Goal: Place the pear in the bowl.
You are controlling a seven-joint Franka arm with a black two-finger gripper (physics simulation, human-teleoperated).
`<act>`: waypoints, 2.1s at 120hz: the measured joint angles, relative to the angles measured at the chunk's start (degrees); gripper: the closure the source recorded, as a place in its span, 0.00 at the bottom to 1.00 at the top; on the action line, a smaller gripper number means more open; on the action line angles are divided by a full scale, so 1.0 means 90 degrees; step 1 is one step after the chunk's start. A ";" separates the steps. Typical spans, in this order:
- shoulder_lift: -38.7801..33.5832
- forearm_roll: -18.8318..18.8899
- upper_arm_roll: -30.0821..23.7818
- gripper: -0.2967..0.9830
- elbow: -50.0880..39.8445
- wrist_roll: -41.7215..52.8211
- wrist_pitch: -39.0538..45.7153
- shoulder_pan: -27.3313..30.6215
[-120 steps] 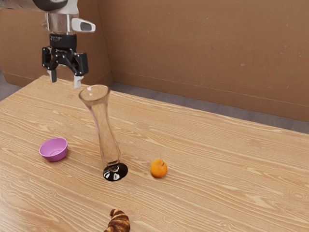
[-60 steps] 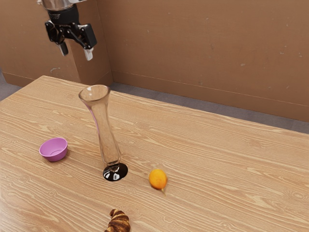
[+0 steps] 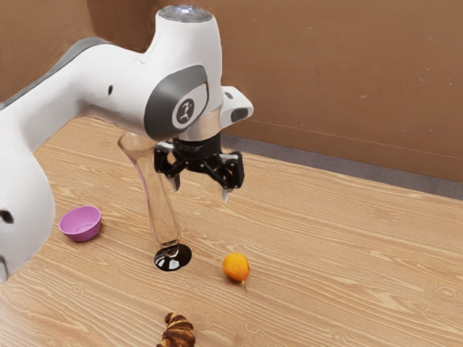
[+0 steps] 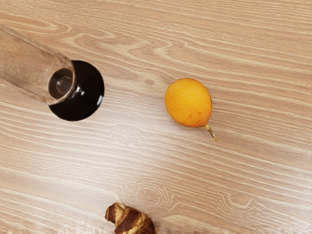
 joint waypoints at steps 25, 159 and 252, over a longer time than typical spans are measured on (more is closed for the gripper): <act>-0.0766 -0.1036 -0.1082 0.23 -0.0393 -0.0771 0.0005 0.0705; -0.1430 -0.2987 -0.4283 0.23 -0.0635 -0.1107 0.2997 0.3595; -0.1574 -0.3220 -0.4554 0.51 -0.0570 -0.0181 0.3204 0.3879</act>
